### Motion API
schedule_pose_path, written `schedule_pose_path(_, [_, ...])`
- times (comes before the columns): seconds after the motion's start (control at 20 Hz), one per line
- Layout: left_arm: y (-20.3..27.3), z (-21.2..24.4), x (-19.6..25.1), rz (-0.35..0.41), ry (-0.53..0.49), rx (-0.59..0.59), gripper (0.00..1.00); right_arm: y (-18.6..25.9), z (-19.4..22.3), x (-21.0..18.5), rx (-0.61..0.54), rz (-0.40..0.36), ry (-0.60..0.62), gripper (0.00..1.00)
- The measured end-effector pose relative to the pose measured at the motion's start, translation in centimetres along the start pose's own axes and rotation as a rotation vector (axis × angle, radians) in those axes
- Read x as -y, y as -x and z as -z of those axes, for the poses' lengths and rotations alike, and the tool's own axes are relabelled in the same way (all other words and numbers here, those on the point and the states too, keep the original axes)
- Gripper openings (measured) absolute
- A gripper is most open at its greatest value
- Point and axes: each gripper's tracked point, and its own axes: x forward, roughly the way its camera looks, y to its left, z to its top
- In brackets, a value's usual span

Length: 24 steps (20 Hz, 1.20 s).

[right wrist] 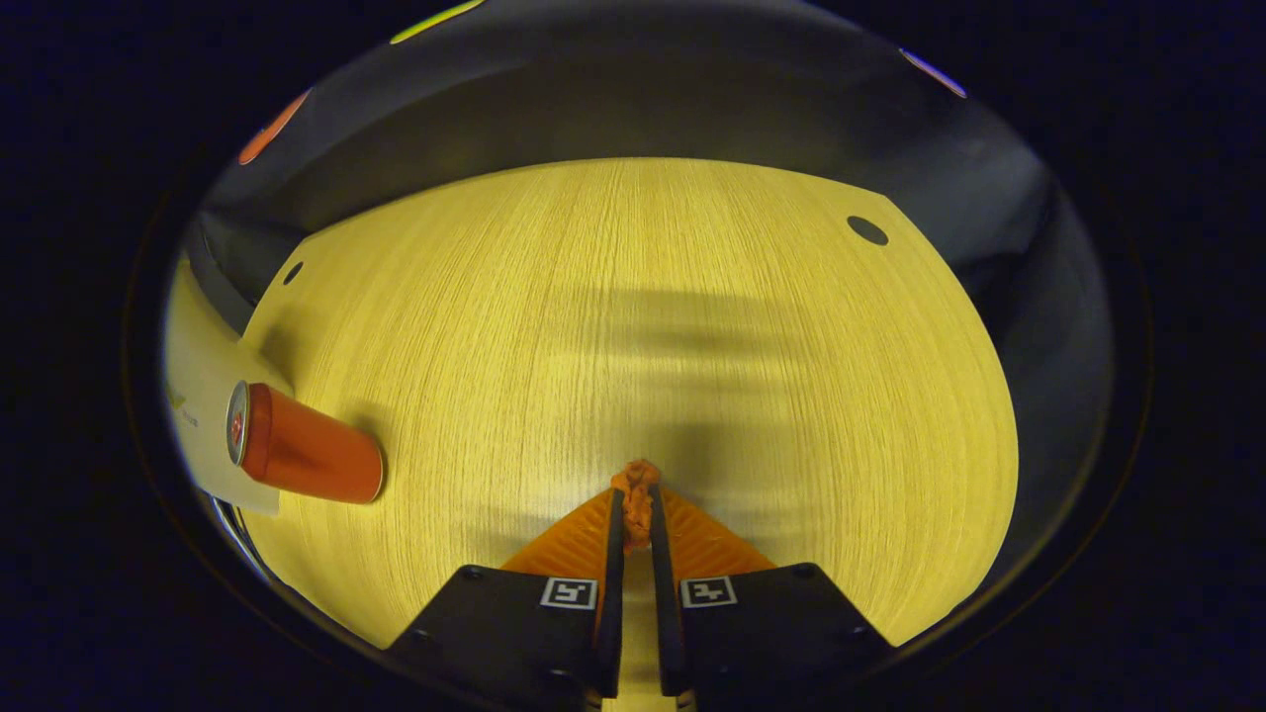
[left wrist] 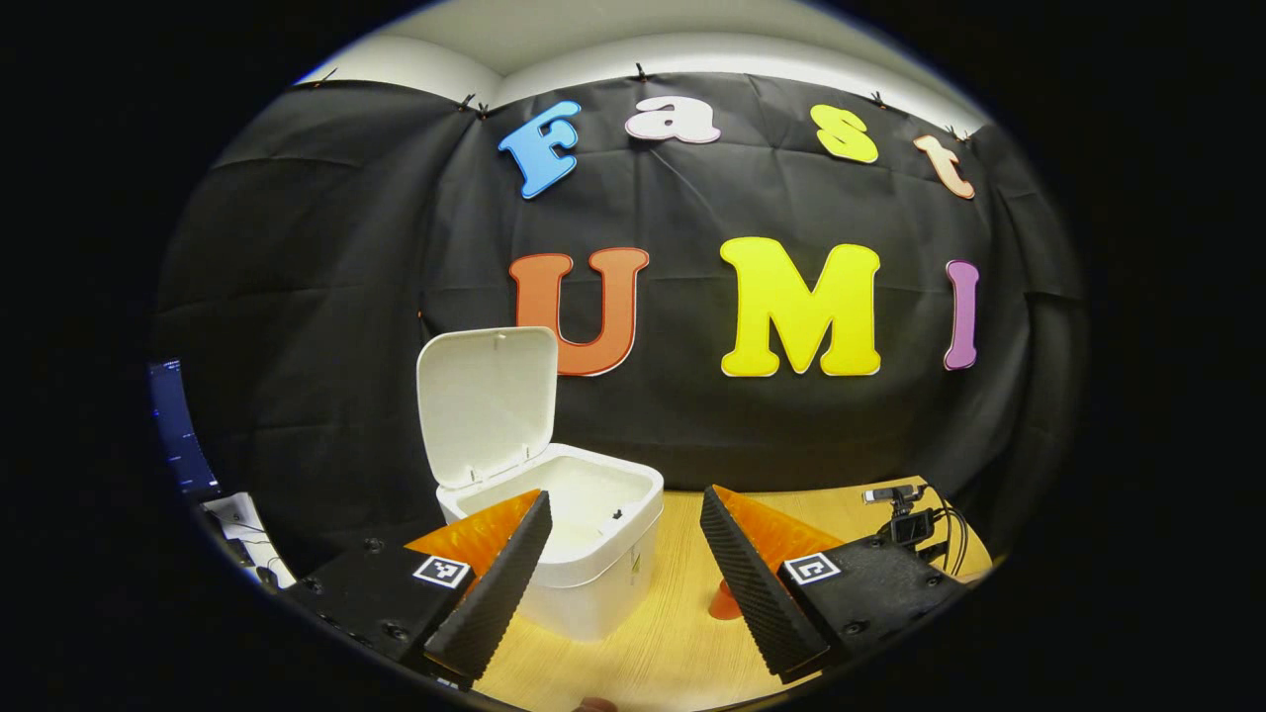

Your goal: Press the lid of the desktop garbage bin to open it, pick up the crumpled paper on the desktop and throw it into the bin, then pick up the pop can on the desktop and drop it into the bin, and finally close the garbage bin lid.

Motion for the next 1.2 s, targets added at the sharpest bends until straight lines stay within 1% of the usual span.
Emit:
schedule_pose_path(0.2, [0.2,0.2,-0.1,0.002,0.009,-0.006,0.99,2.4,-1.2,-1.0,0.076,-0.043,0.035,0.16])
schedule_pose_path(0.35, [0.5,0.3,-0.3,0.008,0.012,-0.006,0.99,5.5,-2.5,-2.8,0.163,-0.111,0.033,0.16])
schedule_pose_path(0.4, [0.5,0.3,-0.3,0.011,0.013,-0.006,0.99,6.4,-3.1,-3.3,0.193,-0.135,0.033,0.12])
schedule_pose_path(0.45, [0.7,0.2,-0.2,0.013,0.013,-0.004,0.99,7.3,-4.0,-3.8,0.224,-0.156,0.035,0.16])
schedule_pose_path(0.5, [0.7,0.2,-0.3,0.016,0.012,-0.003,0.99,8.2,-4.8,-4.4,0.254,-0.182,0.040,0.12])
schedule_pose_path(0.55, [0.8,0.1,-0.4,0.017,0.009,0.000,0.99,9.3,-5.7,-4.9,0.285,-0.210,0.045,0.16])
schedule_pose_path(0.75, [1.3,0.1,-1.2,0.016,0.004,0.006,0.99,14.5,-9.4,-6.0,0.409,-0.313,0.078,0.16])
schedule_pose_path(0.95, [1.6,-0.1,-2.1,0.008,0.014,0.012,0.99,21.6,-15.3,-5.8,0.541,-0.411,0.131,0.16])
schedule_pose_path(1.05, [1.8,-0.1,-2.7,-0.001,0.015,0.012,0.99,25.2,-18.1,-6.2,0.600,-0.442,0.174,0.15])
schedule_pose_path(1.15, [2.0,-0.1,-3.4,-0.011,0.014,0.013,0.99,27.7,-19.8,-8.2,0.638,-0.476,0.216,0.15])
schedule_pose_path(1.2, [2.1,-0.3,-3.8,-0.017,0.015,0.017,0.99,28.5,-19.8,-10.0,0.654,-0.500,0.232,0.15])
